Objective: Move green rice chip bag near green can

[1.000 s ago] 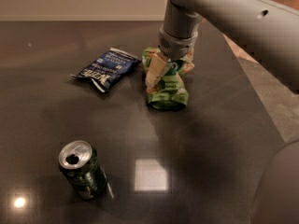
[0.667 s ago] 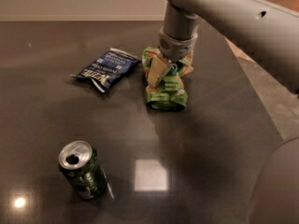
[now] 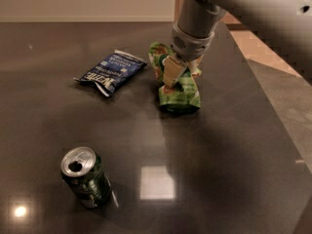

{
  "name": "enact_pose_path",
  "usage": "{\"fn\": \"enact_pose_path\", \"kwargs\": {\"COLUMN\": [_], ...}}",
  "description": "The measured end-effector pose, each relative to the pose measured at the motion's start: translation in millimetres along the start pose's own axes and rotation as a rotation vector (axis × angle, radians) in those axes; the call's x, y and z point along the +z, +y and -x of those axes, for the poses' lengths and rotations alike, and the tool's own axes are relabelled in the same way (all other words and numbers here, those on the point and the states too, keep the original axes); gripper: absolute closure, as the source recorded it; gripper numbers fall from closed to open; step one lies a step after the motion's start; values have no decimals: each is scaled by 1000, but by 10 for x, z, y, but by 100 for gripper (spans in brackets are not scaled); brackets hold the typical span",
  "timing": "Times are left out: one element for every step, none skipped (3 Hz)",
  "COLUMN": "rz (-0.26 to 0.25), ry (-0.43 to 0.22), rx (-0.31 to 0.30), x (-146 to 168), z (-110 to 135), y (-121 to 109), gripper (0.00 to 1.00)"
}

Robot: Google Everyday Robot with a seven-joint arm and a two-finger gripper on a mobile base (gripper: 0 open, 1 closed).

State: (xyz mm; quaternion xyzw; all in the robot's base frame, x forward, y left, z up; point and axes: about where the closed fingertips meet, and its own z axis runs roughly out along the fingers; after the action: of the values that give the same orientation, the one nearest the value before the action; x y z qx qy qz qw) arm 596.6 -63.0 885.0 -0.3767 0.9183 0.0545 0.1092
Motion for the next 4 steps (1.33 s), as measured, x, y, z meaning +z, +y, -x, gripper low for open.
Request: {"fn": "enact_pose_path", "kwargs": {"rz": [47,113,183,230], "ry": [-26,-24,-1,18], "rx": [-132,-290,-435,-533], "x": [-206,-326,-340,-339], "z": [-85,-246,-420,-574], "y": [235,583,988,1323], "gripper": [100,100,100,100]}}
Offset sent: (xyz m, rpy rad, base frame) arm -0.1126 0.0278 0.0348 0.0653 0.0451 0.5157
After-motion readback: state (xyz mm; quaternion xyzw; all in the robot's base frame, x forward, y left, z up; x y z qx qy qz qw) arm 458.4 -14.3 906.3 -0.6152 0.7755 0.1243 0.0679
